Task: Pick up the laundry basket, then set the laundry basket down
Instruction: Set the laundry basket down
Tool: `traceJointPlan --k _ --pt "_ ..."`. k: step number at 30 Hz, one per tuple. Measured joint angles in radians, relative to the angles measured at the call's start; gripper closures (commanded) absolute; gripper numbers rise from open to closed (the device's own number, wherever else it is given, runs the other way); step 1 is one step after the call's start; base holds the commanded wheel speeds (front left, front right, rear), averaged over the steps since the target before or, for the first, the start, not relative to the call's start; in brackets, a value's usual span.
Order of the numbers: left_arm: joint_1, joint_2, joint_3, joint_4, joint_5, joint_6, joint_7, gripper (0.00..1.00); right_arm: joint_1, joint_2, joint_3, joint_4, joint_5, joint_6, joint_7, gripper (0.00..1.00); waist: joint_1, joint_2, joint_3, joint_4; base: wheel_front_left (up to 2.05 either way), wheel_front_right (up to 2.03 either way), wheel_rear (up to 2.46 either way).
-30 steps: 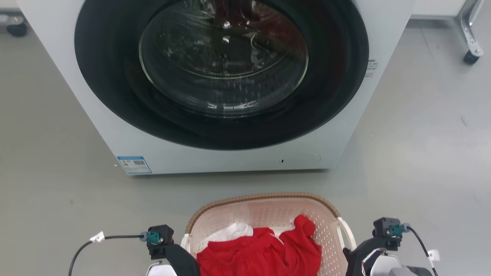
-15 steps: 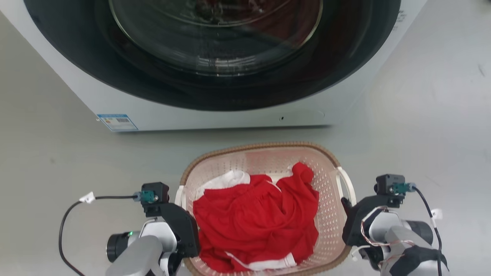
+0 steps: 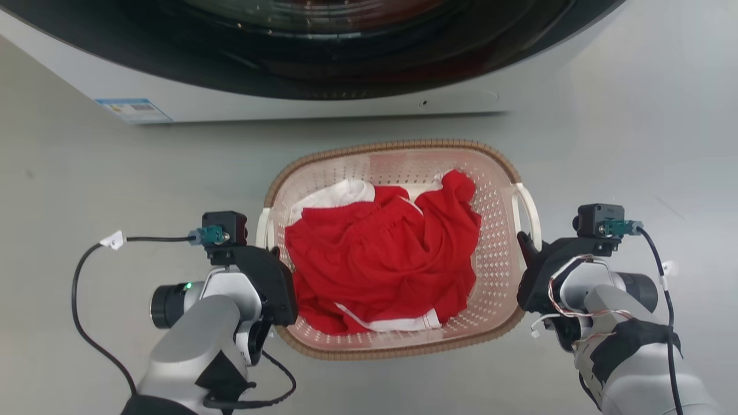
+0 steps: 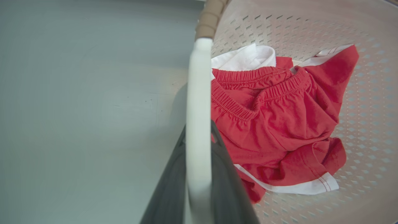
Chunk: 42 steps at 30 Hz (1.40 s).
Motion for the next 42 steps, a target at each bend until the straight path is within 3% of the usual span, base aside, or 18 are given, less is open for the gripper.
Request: traceJointPlan --k 17,28,29,30,32,33,42 --pt "-0.137 0.009 0.001 0.014 0.035 0.000 -0.074 1.00 -0.117 -0.006 -0.006 -0.009 0.000 0.000 -0.056 1.00 -0.0002 -0.0001 0.197 -0.007 0.00 0.00 0.00" --pt "-0.170 0.007 0.001 0.034 0.038 -0.001 -0.131 1.00 -0.149 -0.005 -0.004 -0.002 0.000 0.001 -0.094 1.00 -0.0002 0.0000 0.266 -0.001 0.00 0.00 0.00" --pt "-0.171 0.006 0.001 0.035 0.038 -0.001 -0.131 1.00 -0.150 -0.004 -0.004 0.000 0.000 0.001 -0.098 0.38 -0.0002 -0.0001 0.268 -0.001 0.00 0.00 0.00" --pt "-0.172 0.006 0.001 0.037 0.038 -0.001 -0.135 1.00 -0.150 -0.004 -0.004 0.001 0.000 0.001 -0.100 0.00 -0.0002 -0.0001 0.269 0.000 0.00 0.00 0.00" --pt "-0.175 0.008 0.004 0.044 0.038 -0.001 -0.144 0.56 -0.151 -0.008 -0.005 0.006 0.000 0.001 -0.107 0.00 -0.0004 0.0000 0.272 0.001 0.00 0.00 0.00" --pt "-0.176 0.012 0.005 0.048 0.038 -0.001 -0.148 0.00 -0.151 -0.014 -0.005 0.009 0.000 0.001 -0.107 0.00 -0.0004 -0.0001 0.273 0.001 0.00 0.00 0.00" --pt "-0.182 0.015 0.009 0.062 0.038 -0.008 -0.160 0.00 -0.155 -0.028 -0.007 0.022 0.000 0.006 -0.123 0.00 -0.0003 -0.0002 0.282 0.007 0.00 0.00 0.00"
